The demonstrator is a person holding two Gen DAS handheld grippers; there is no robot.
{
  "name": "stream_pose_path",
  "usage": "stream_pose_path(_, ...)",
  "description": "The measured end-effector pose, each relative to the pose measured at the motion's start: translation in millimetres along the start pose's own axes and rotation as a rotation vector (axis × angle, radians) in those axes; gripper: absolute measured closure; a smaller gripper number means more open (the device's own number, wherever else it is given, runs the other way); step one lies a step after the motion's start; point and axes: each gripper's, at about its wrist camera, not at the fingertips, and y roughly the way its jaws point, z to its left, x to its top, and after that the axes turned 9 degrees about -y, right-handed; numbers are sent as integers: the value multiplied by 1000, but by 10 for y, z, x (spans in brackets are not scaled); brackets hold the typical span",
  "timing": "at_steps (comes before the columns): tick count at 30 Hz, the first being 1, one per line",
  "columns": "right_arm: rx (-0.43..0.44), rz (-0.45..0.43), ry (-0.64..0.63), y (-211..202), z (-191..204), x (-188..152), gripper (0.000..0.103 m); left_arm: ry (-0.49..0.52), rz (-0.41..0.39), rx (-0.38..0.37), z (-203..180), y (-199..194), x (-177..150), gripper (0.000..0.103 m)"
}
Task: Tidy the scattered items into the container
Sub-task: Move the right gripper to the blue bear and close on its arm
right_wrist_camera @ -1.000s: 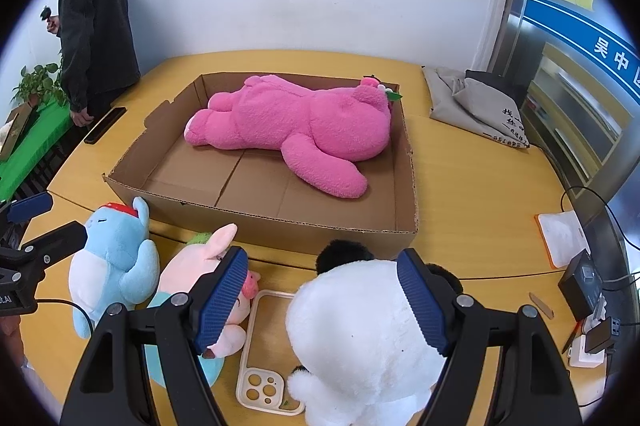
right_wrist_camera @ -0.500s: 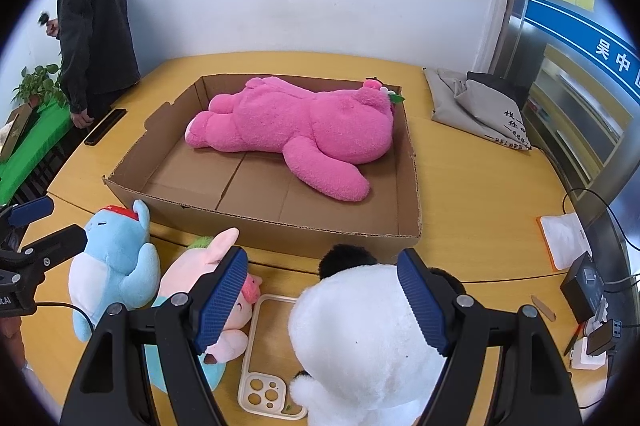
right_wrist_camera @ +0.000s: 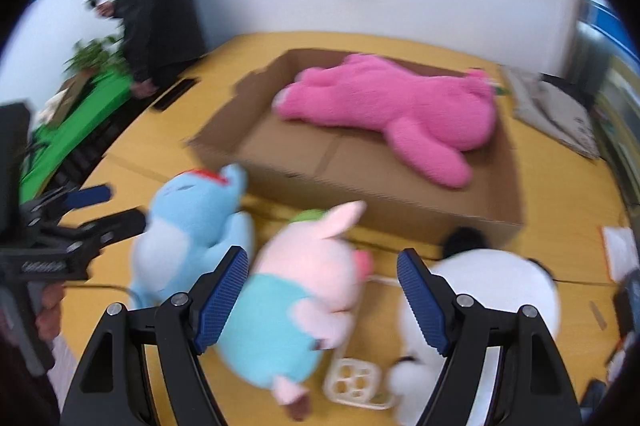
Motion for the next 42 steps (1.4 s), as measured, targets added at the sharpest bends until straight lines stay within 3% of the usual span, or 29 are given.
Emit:
stream_pose_path(4, 227, 53, -33, 267, 537, -62, 26, -40, 31, 47, 322, 112, -13, 0)
stream_pose_path(6, 301, 104, -20, 510, 704, -59, 26, -56, 49, 52, 452, 172, -29, 0)
stream_pose_path(11, 293, 229, 66, 1084, 703, 22, 26, -97, 126, 38, 793, 372, -112, 4)
stream_pose_path(18, 221, 247, 74, 1231, 335, 121, 28, -217, 167, -2, 1258, 567, -121, 5)
stream_pose_path(22, 161, 280, 81, 1377, 241, 176, 28, -240, 202, 4, 1351, 747, -108, 24)
stream_pose_path(24, 126, 308, 35, 1488, 360, 198, 28, -230, 217, 6, 1339, 840, -102, 29)
stream_pose_path(26, 88, 330, -9, 1590, 484, 230, 31, -218, 227, -3, 1316, 880, -91, 41)
stream_pose_path(27, 72, 337, -23, 1635, 531, 247, 36, -211, 230, -13, 1298, 882, -85, 45)
stream_pose_path(29, 62, 350, -40, 1717, 607, 284, 48, -197, 238, -33, 1263, 887, -73, 69)
stream_pose_path(31, 83, 361, -50, 1747, 643, 285, 70, -182, 246, -53, 1227, 892, -61, 86)
stream_pose_path(32, 97, 371, -38, 1753, 655, 276, 70, -175, 250, -63, 1209, 894, -55, 93)
stream_pose_path(36, 201, 413, 6, 1730, 725, 205, 69, -109, 237, -1, 1161, 835, -45, 96)
stream_pose_path(42, 291, 461, 90, 1970, 609, 86, 69, -90, 238, -17, 1207, 816, -82, 97)
